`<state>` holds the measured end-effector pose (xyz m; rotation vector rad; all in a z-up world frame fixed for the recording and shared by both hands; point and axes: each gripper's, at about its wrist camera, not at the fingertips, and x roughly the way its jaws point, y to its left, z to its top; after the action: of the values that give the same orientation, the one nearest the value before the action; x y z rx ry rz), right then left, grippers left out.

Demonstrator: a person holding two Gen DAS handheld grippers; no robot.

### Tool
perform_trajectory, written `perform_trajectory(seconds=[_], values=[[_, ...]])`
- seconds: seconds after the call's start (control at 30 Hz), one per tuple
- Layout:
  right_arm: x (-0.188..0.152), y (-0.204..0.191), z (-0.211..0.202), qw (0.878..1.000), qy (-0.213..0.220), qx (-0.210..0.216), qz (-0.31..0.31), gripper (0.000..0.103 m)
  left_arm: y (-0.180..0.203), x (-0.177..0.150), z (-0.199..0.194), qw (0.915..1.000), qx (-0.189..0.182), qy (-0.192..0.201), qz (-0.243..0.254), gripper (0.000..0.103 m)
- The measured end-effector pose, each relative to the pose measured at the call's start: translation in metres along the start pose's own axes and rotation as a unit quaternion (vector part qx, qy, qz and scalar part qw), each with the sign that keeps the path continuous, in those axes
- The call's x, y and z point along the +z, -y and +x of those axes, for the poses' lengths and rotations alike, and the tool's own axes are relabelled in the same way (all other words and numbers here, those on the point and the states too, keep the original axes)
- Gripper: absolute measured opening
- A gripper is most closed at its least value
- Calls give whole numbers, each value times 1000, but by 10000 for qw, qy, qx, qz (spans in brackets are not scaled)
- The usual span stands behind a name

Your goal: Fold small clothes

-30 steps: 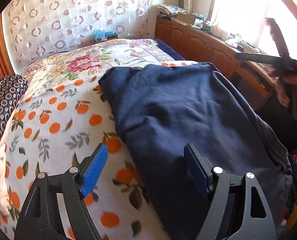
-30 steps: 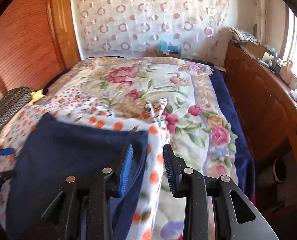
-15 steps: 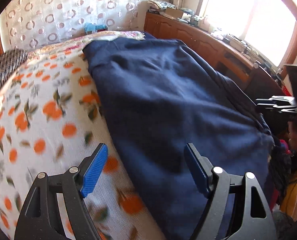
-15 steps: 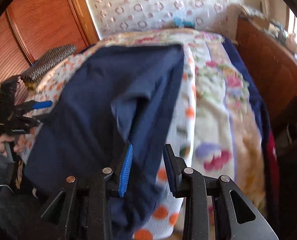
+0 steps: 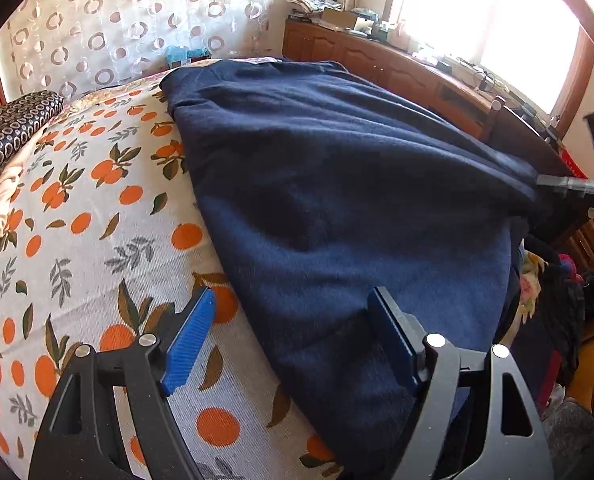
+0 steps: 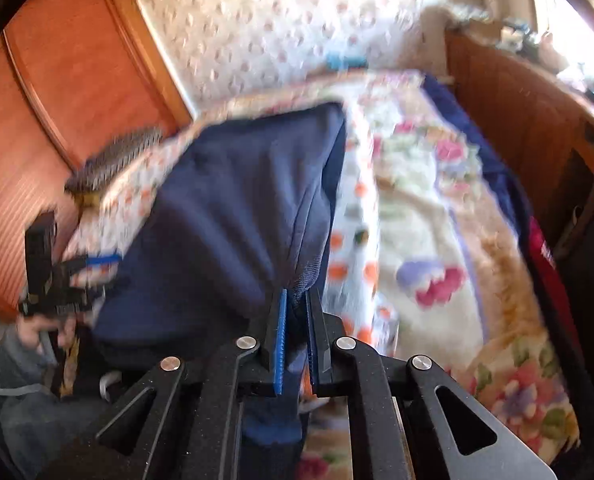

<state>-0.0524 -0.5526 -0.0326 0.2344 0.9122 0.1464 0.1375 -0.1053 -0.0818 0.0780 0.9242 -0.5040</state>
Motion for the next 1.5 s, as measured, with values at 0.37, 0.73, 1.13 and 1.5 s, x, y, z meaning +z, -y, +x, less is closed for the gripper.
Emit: perform_trajectory(seconds=[0.37, 0.73, 1.13, 1.5], values=[[-19, -17, 18, 9988, 274, -406, -4, 43, 7, -19, -10, 9999, -90, 14, -67, 78], [-45, -15, 45, 9974, 575, -315, 287, 43, 22, -45, -31, 9995, -286, -66, -120, 58], [-47, -23, 54, 9973, 625, -306, 223, 44, 49, -53, -33, 9990, -175, -125, 387, 20], [-45, -17, 47, 9965, 760, -258, 239, 47, 29, -51, -64, 9988, -440, 16, 226, 12]])
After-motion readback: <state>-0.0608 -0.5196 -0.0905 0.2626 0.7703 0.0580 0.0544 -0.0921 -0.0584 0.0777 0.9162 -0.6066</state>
